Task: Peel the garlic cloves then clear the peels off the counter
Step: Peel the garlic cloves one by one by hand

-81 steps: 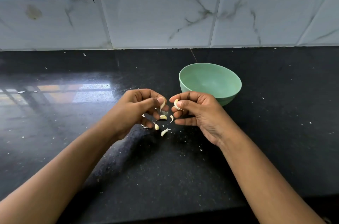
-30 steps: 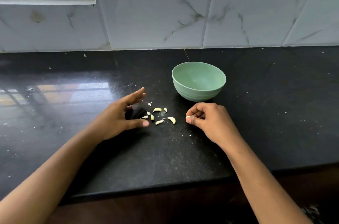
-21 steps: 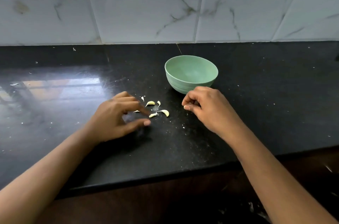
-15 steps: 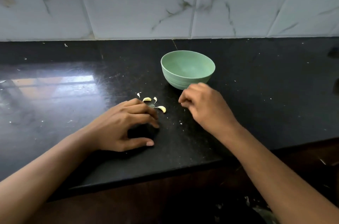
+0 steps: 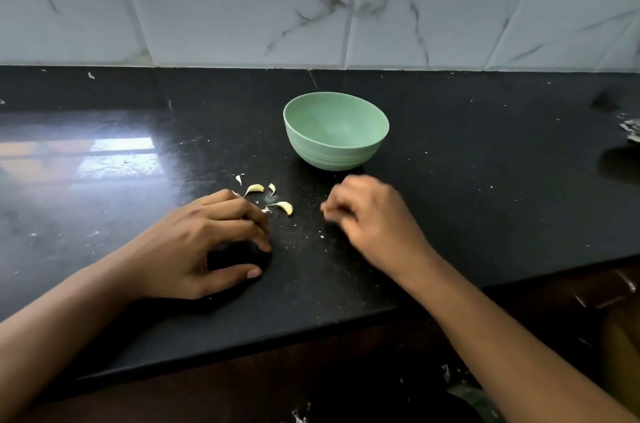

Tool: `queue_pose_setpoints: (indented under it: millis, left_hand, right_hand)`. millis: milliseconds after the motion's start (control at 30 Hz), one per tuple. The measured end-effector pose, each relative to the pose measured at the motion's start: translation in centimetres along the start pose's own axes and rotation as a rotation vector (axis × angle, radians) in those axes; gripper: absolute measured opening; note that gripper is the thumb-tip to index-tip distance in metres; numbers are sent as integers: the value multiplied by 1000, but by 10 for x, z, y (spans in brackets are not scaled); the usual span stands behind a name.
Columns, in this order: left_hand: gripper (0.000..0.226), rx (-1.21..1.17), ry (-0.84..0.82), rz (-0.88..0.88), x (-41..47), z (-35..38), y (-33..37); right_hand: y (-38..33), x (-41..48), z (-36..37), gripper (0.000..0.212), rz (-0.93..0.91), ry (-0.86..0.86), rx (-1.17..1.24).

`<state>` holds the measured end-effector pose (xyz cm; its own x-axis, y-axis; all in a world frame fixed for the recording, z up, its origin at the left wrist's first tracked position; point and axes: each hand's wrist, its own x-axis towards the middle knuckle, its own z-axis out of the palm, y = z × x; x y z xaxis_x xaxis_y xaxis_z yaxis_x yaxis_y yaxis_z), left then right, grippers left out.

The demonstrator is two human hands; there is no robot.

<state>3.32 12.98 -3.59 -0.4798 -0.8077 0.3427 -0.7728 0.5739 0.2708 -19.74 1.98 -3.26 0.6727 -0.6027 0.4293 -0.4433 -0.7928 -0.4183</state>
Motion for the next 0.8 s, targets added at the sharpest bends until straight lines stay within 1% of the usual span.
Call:
queue_pose_setpoints:
  millis: [67, 100, 133, 167, 200, 267, 300, 367, 400, 467, 500, 567, 700, 800]
  left_hand:
    - [24, -9, 5, -7, 0, 1, 1]
    - [25, -5, 13, -15, 1, 1, 2]
    - [25, -1, 24, -23, 1, 1, 3]
    - [25, 4, 40, -31, 2, 1, 3]
    - [26, 8, 64, -42, 2, 1, 4]
    - [31, -12, 139, -83, 3, 2, 8]
    - [34, -34, 191, -118, 5, 1, 11]
    - [35, -92, 305, -189, 11, 2, 18]
    - [35, -137, 361, -228, 14, 3, 22]
    - [33, -305, 433, -310, 21, 5, 29]
    - [33, -398, 449, -338, 24, 6, 31]
    - [29, -512, 465, -364, 28, 6, 33]
    - [23, -636, 484, -388, 30, 4, 31]
    - [19, -642, 489, -435, 30, 6, 29]
  right_hand:
    - [0, -1, 2, 6, 45, -33, 31]
    - [-1, -1, 2, 6, 99, -40, 87]
    - [-3, -1, 1, 6, 184, -24, 197]
    - [-7, -1, -1, 7, 291, 3, 369]
    - [-12, -2, -3, 8, 398, 23, 594]
    - [-22, -6, -4, 11, 577, -6, 1022]
    - [-27, -9, -2, 12, 634, -38, 1171]
    - [-37, -12, -1, 15, 695, -85, 1336]
    - [-40, -11, -1, 15, 704, -99, 1373]
    - [-47, -7, 0, 14, 706, -103, 1401]
    - [-50, -5, 0, 12, 705, -99, 1400]
    - [-54, -3, 2, 10, 704, -76, 1395]
    - [-56, -1, 5, 13, 668, -17, 1380]
    - [-56, -3, 7, 10, 619, -18, 1264]
